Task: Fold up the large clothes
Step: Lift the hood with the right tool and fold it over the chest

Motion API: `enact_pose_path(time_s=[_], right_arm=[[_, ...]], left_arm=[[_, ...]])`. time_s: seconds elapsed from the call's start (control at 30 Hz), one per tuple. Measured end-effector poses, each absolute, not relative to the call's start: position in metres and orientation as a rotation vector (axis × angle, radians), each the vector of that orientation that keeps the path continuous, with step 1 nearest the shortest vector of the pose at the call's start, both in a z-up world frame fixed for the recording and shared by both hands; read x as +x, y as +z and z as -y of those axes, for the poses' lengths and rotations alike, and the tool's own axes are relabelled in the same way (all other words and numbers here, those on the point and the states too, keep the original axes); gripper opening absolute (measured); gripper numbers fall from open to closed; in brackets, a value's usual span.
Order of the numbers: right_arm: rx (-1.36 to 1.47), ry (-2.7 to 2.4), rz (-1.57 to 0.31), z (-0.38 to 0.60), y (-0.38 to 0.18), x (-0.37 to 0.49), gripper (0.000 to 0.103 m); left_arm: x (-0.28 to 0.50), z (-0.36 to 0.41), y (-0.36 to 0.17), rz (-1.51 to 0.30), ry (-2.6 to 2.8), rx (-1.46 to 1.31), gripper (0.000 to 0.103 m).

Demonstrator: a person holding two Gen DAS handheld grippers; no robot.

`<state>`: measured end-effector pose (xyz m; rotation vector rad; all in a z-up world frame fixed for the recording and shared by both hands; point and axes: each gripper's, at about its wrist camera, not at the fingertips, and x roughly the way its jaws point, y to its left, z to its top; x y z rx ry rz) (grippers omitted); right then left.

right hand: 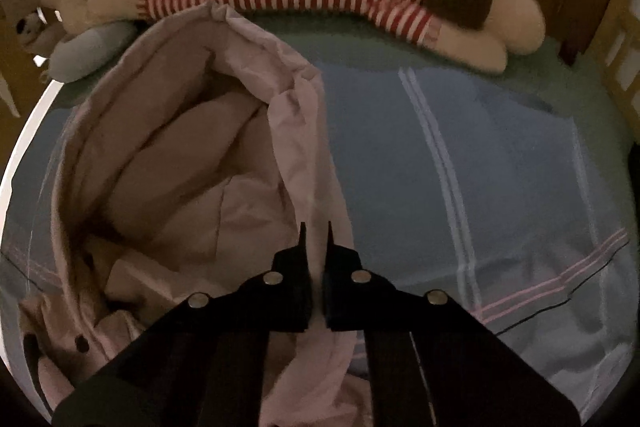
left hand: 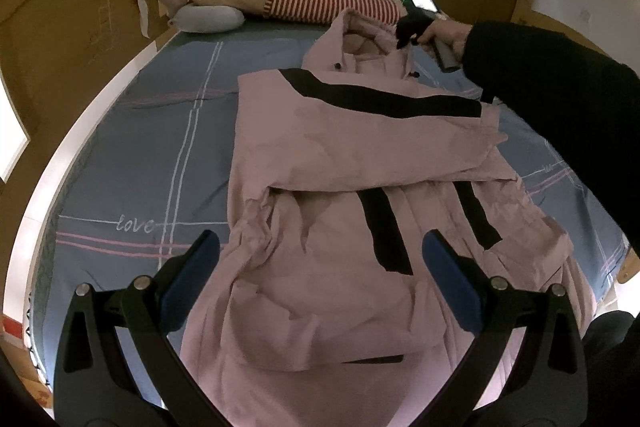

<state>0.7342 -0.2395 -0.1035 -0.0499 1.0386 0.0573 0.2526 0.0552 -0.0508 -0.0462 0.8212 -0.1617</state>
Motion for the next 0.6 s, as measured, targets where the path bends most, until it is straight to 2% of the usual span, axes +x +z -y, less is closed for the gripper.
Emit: enact_pose_path(time_s=[0.4, 0.6], right_arm=[[-0.027, 0.196, -0.788, 0.247, -0.038, 0.605, 0.004], [-0.094, 0.233, -0.716, 0.247, -0.034, 0.561, 0.004]], left_arm=[[0.277, -0.044, -0.046, -0.735, -0.127, 0.011, 0.101], [0.36, -0.031, -0.012, -0.588, -0.139, 0.158, 0.101]])
